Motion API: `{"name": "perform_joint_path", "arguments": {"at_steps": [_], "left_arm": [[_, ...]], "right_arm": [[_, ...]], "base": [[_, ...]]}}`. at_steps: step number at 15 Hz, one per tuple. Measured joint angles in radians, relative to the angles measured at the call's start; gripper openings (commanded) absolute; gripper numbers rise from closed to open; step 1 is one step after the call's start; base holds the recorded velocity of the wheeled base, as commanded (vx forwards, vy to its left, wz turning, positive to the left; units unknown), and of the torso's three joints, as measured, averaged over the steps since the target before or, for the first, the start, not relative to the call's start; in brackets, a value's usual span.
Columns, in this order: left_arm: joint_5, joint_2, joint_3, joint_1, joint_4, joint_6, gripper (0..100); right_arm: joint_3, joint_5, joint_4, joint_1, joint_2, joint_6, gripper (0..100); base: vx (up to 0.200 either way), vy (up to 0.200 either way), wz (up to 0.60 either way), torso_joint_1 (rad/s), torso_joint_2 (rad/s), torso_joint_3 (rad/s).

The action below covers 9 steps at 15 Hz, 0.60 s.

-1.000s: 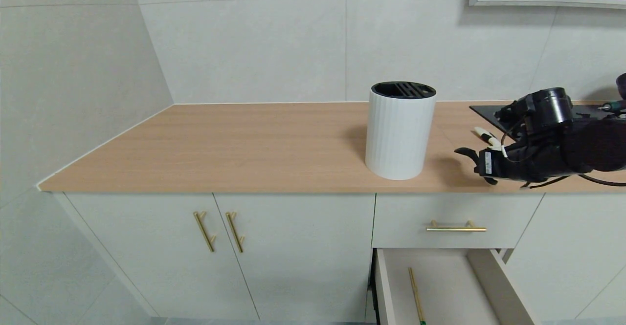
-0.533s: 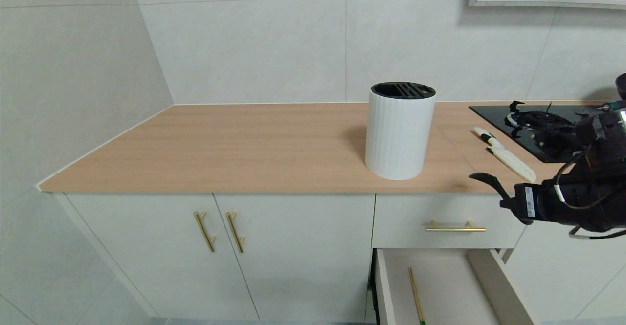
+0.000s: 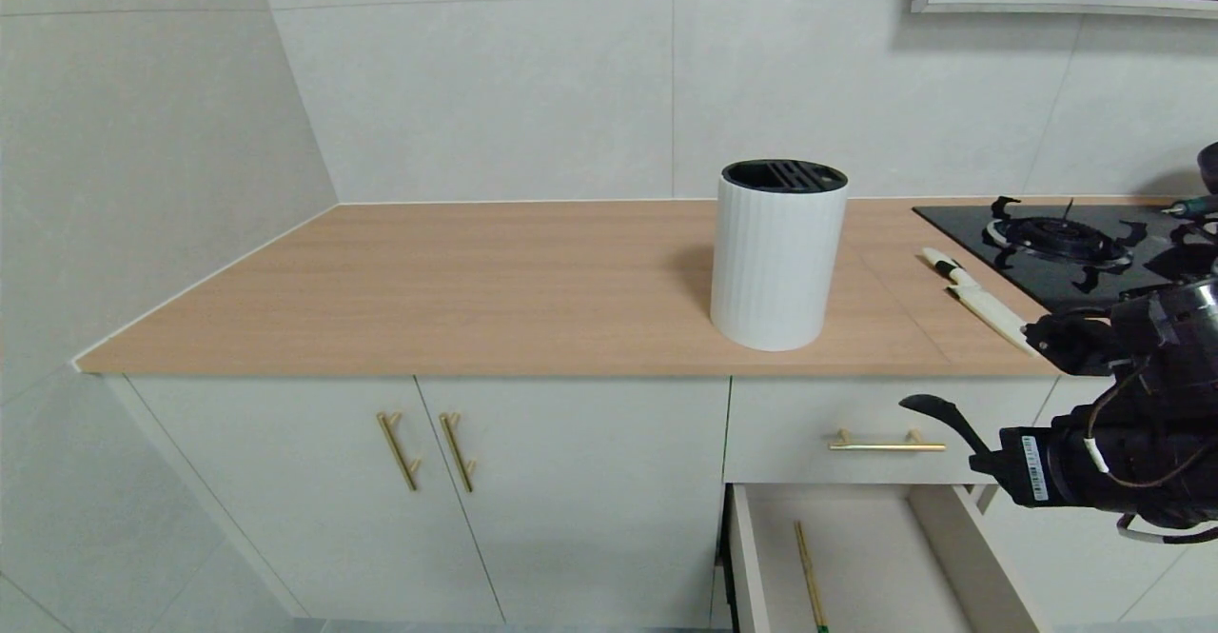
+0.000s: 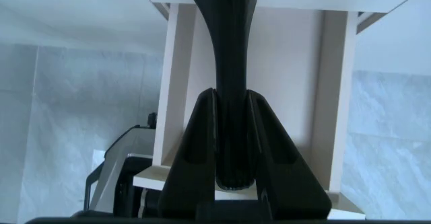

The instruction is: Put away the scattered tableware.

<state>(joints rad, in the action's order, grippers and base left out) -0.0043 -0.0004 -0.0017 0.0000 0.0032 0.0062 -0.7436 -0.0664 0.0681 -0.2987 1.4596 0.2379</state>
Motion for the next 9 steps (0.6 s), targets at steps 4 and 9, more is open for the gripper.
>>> {"name": "perform_joint_path", "arguments": {"at_steps": [4, 9], "left_arm": [[0.000, 0.000, 0.000, 0.000, 0.000, 0.000, 100], [0.000, 0.000, 0.000, 0.000, 0.000, 0.000, 100]], "right_arm": [[0.010, 0.000, 0.001, -0.003, 0.011, -0.001, 0], [0.013, 0.001, 0.001, -0.003, 0.030, -0.002, 0]], "base": [[0.000, 0.000, 0.00, -0.140, 0.33, 0.195], [0.000, 0.000, 0.00, -0.178, 0.47, 0.285]]}}
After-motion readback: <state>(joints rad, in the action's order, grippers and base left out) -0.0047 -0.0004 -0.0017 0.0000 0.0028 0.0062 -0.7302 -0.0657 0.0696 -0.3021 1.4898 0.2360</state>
